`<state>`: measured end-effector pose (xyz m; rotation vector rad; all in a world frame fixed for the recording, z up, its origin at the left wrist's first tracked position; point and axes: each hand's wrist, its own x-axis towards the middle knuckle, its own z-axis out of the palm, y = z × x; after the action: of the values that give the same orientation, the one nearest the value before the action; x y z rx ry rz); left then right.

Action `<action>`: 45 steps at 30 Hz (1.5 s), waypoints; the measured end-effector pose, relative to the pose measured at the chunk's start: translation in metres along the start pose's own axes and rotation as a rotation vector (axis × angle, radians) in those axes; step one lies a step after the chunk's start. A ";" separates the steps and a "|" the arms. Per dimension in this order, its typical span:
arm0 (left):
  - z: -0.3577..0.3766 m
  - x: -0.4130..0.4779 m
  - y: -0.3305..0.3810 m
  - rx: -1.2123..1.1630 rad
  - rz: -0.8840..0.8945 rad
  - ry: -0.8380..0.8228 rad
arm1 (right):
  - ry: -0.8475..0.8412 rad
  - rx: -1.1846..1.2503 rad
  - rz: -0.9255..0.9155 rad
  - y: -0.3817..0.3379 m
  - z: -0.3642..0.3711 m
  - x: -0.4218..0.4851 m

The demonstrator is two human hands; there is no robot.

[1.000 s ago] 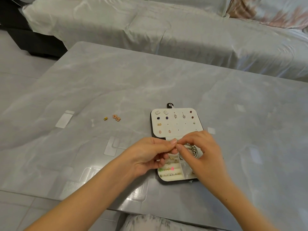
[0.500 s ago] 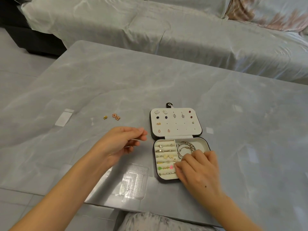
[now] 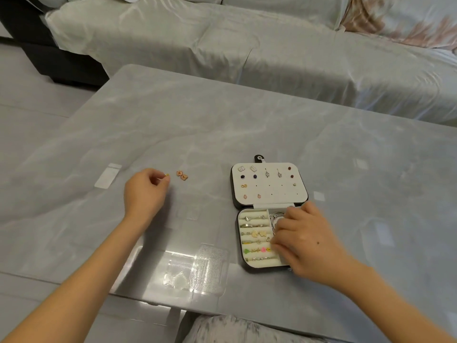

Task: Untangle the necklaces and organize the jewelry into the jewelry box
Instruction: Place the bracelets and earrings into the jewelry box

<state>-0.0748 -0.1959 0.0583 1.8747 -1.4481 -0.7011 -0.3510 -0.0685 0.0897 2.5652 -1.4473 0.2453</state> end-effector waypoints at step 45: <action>0.014 -0.060 0.099 -0.392 -0.291 -1.164 | -0.004 0.972 0.757 -0.024 -0.036 0.038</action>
<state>-0.1607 -0.1567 0.1267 1.3561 -1.4518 -2.2785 -0.3127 -0.0794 0.1317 2.3624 -2.7425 1.3198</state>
